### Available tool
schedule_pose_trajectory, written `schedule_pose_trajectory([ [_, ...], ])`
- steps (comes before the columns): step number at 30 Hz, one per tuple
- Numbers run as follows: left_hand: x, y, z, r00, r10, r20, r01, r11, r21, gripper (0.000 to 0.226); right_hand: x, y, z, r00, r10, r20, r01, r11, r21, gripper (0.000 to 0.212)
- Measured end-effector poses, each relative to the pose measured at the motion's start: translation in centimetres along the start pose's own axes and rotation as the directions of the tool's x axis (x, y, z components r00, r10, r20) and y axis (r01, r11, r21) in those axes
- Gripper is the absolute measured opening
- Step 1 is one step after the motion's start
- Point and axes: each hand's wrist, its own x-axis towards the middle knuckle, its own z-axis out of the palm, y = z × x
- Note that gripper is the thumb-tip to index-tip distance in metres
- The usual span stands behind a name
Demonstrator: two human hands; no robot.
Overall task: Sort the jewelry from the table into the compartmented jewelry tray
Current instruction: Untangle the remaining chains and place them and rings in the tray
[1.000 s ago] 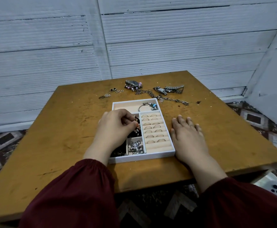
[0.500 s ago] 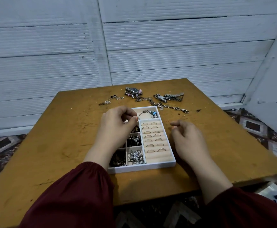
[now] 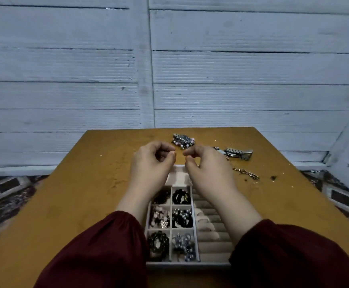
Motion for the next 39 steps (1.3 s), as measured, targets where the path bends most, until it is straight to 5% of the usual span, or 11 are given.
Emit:
schedule_pose_trajectory([
  [12, 6.0, -7.8, -1.5, 0.920, -0.217, -0.327, 0.242, 0.969, 0.038, 0.017, 9.8, -1.5, 6.2, 0.970, -0.109, 0.216, 0.139, 0.982, -0.129, 0.024],
  [24, 8.9, -10.8, -2.7, 0.888, -0.250, -0.386, 0.338, 0.924, 0.179, 0.019, 14.6, -2.1, 11.4, 0.845, -0.234, 0.481, 0.350, 0.921, -0.168, 0.018],
  [34, 9.0, -10.7, -2.6, 0.891, -0.245, -0.382, 0.338, 0.920, 0.198, 0.025, 15.7, -3.7, 12.8, 0.804, -0.300, 0.513, 0.475, 0.843, -0.253, 0.003],
  [39, 9.0, -10.9, -2.6, 0.889, -0.243, -0.387, 0.333, 0.925, 0.185, 0.023, 16.0, -3.2, 12.4, 0.818, -0.302, 0.491, 0.430, 0.886, -0.172, 0.008],
])
